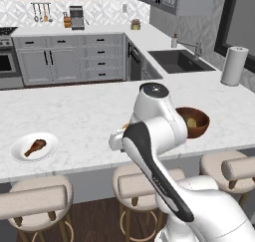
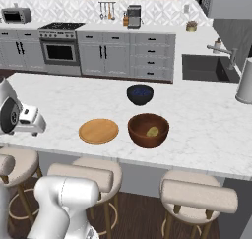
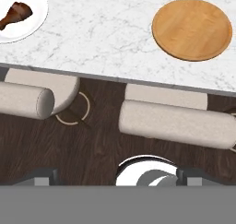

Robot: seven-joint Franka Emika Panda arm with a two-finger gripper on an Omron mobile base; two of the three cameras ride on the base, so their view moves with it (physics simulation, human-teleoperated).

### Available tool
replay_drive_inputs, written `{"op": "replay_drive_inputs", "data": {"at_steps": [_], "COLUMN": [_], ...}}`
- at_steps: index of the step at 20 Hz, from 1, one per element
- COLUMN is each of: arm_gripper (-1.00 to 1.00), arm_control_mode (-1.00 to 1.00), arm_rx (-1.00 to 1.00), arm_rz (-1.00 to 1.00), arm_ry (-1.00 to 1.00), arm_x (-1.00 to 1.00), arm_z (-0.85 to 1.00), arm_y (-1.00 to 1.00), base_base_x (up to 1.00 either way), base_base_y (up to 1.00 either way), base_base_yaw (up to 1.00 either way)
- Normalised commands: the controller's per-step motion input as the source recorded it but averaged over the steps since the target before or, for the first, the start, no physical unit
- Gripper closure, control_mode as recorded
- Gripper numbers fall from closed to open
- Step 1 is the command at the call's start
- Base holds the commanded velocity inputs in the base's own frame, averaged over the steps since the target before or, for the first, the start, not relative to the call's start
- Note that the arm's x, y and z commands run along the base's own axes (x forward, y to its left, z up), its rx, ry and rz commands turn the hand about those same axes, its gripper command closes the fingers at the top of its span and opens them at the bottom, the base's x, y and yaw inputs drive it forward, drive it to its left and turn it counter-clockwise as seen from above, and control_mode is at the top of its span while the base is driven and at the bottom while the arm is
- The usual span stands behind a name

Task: Pick the chicken drumstick and potato from their plates and place them in the bowl. Then put the bowl in the fridge.

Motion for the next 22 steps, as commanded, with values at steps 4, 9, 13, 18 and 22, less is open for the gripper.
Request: {"op": "replay_drive_inputs", "data": {"at_steps": [4,9,13,18,22], "arm_gripper": [-1.00,-1.00,-1.00,-1.00,-1.00], "arm_control_mode": [-1.00,-1.00,1.00,1.00,1.00], "arm_rx": [0.00,0.00,0.00,0.00,0.00], "arm_rz": [0.03,0.01,0.00,0.00,0.00], "arm_ry": [0.00,0.07,0.01,0.00,0.00], "arm_x": [0.21,0.18,0.00,0.00,0.00], "arm_z": [0.00,0.00,0.00,0.00,0.00], "arm_y": [0.00,0.01,0.07,0.00,0.00], "base_base_x": [0.00,0.00,-0.36,-0.90,-0.30], "base_base_y": [0.00,0.00,0.45,0.94,0.97], "base_base_yaw": [0.00,0.00,0.00,0.00,-0.01]}}
